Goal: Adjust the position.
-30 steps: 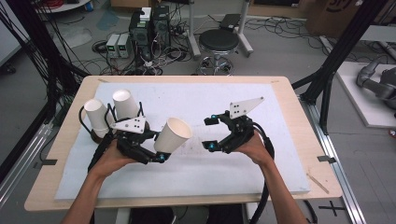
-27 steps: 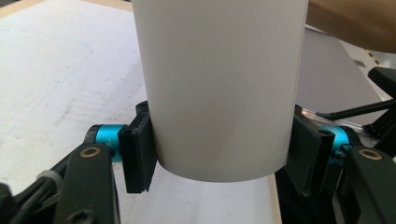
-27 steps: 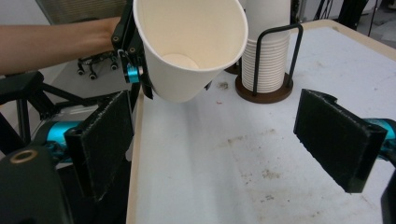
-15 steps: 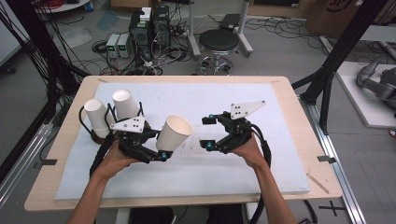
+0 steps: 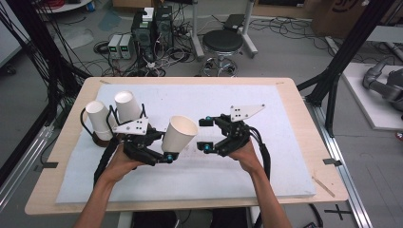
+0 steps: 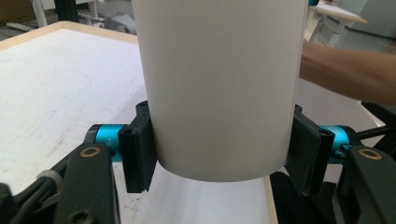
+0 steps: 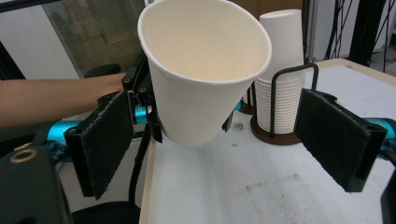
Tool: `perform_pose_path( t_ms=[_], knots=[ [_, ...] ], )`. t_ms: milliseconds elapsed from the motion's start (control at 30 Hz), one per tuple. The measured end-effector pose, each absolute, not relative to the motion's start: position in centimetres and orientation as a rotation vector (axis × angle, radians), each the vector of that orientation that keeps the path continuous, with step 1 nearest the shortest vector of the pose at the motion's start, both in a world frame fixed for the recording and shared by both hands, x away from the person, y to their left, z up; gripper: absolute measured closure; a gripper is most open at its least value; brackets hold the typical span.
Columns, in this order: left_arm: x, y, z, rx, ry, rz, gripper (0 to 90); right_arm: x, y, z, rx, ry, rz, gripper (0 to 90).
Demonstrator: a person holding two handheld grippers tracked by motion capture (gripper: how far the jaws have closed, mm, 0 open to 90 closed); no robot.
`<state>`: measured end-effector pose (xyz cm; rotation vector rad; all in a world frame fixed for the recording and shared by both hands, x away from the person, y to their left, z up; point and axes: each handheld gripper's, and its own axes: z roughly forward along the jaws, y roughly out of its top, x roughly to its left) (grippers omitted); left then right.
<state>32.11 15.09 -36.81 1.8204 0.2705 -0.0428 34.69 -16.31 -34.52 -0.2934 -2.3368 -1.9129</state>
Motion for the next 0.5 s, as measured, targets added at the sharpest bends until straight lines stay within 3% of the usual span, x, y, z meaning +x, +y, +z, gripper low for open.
perform_pose_path(
  t_ms=[500],
  knots=[
    [32.05, 14.04, -37.33, 1.797, 0.250, -0.066, 35.7, 34.78, -15.28, -34.79, -0.281, -2.277, -1.955, 12.5]
  ],
)
